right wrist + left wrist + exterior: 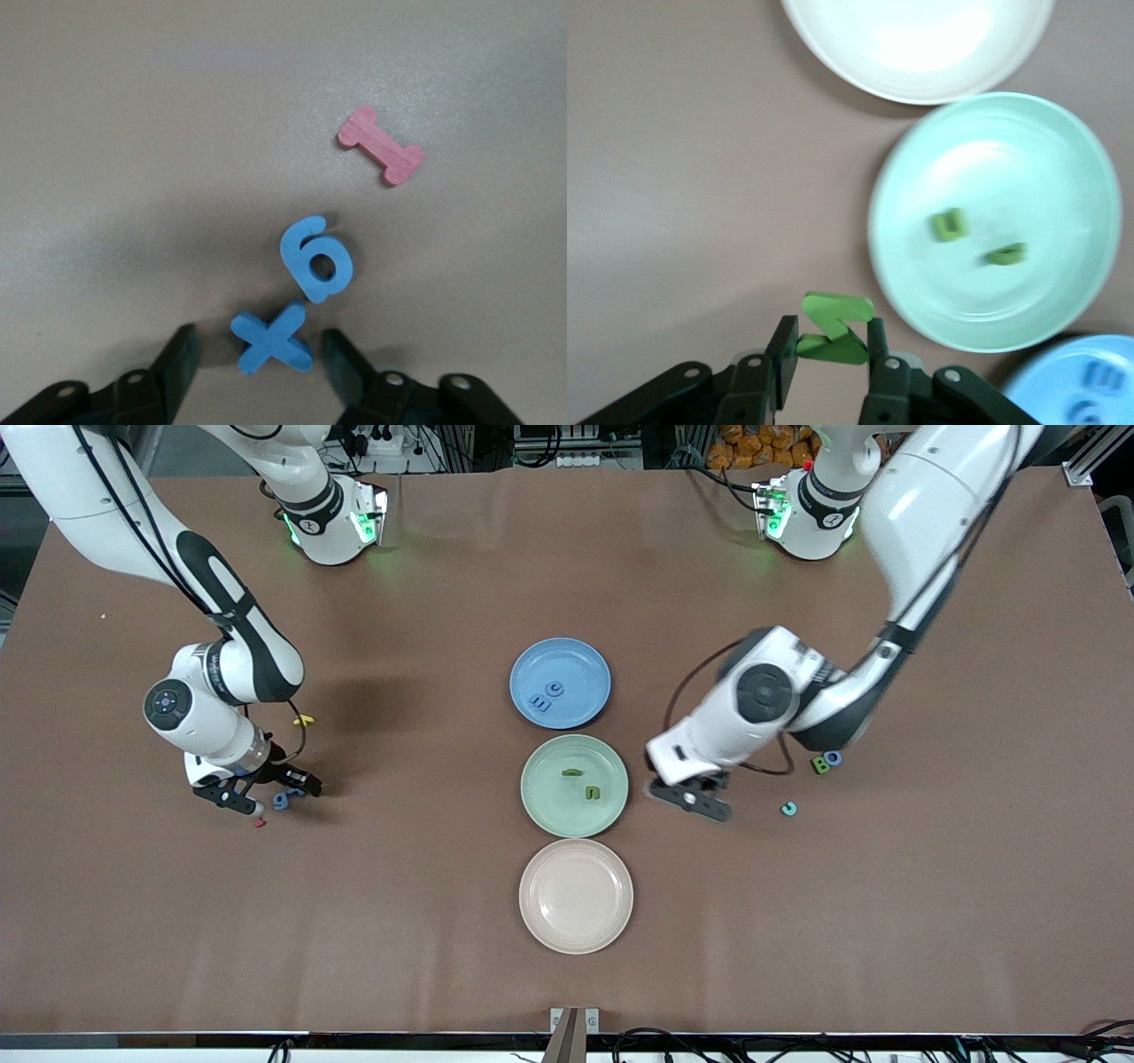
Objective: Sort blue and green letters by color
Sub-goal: 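Drop N on green plate with the left gripper while the right gripper drops x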
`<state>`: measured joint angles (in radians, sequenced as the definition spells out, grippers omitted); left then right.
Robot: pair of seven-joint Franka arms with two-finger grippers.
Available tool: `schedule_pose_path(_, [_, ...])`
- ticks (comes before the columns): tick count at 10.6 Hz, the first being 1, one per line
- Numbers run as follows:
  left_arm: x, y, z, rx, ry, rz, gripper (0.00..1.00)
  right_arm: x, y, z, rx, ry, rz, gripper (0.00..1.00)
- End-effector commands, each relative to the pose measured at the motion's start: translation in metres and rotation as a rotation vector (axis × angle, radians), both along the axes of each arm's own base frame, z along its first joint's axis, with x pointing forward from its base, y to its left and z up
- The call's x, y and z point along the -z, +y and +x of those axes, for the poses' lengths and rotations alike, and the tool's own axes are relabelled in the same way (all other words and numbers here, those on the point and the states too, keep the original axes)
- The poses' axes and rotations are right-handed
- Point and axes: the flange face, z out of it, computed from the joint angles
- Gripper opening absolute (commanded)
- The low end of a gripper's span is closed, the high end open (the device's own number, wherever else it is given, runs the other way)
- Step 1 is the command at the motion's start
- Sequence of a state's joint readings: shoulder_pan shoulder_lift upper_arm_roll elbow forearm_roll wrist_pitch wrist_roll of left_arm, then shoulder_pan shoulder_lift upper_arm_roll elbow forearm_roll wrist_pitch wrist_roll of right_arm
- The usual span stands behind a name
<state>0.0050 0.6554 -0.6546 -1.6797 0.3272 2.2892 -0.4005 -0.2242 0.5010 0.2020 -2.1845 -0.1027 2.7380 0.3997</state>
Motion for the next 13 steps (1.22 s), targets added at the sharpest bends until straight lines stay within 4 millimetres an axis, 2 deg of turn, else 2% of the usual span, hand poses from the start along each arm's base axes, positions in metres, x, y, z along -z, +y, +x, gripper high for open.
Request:
schedule_pose_path(1, [0.018, -0.089, -0.036, -0.101, 0.026, 0.022, 0.0, 0.006, -0.002, -0.004, -0.02, 0.004, 0.001, 0.12])
schedule_pose_path(2, [0.026, -0.109, -0.039, -0.127, -0.005, 0.051, 0.0, 0.006, -0.002, -0.005, -0.032, 0.006, 0.0, 0.0])
schedule_pose_path(3, [0.036, -0.124, -0.047, -0.114, -0.029, 0.087, 0.0, 0.006, -0.002, -0.005, -0.046, 0.007, 0.0, 0.0])
schedule_pose_path(4, [0.041, -0.129, -0.051, -0.104, -0.05, 0.114, 0.35, 0.006, -0.003, -0.005, -0.046, 0.005, 0.0, 0.0])
schedule_pose_path(5, [0.04, -0.124, -0.047, -0.108, -0.053, 0.116, 0.99, 0.006, -0.003, -0.005, -0.046, 0.005, 0.0, 0.0])
schedule_pose_path(7, [0.027, -0.121, -0.039, -0.115, -0.071, 0.104, 1.0, 0.0, 0.001, -0.002, -0.049, 0.001, -0.003, 0.0])
schedule_pose_path(8, [0.015, -0.1, -0.02, -0.141, -0.09, 0.101, 1.0, -0.008, 0.003, 0.001, -0.047, 0.008, -0.006, 0.0])
schedule_pose_path(9, [0.006, -0.071, 0.001, -0.153, -0.096, 0.099, 1.0, -0.019, 0.008, 0.004, -0.05, 0.021, -0.01, 0.0])
schedule_pose_path(10, [-0.003, -0.047, 0.002, -0.107, -0.089, 0.135, 1.0, -0.029, 0.015, 0.007, -0.056, 0.041, -0.014, 0.0])
schedule_pose_path(11, [-0.007, -0.014, 0.011, -0.074, -0.079, 0.167, 1.0, -0.034, 0.025, 0.008, -0.059, 0.055, -0.015, 0.0])
schedule_pose_path(13, [-0.014, 0.044, 0.024, 0.02, -0.077, 0.199, 1.0, -0.039, 0.041, 0.009, -0.069, 0.048, -0.014, 0.0])
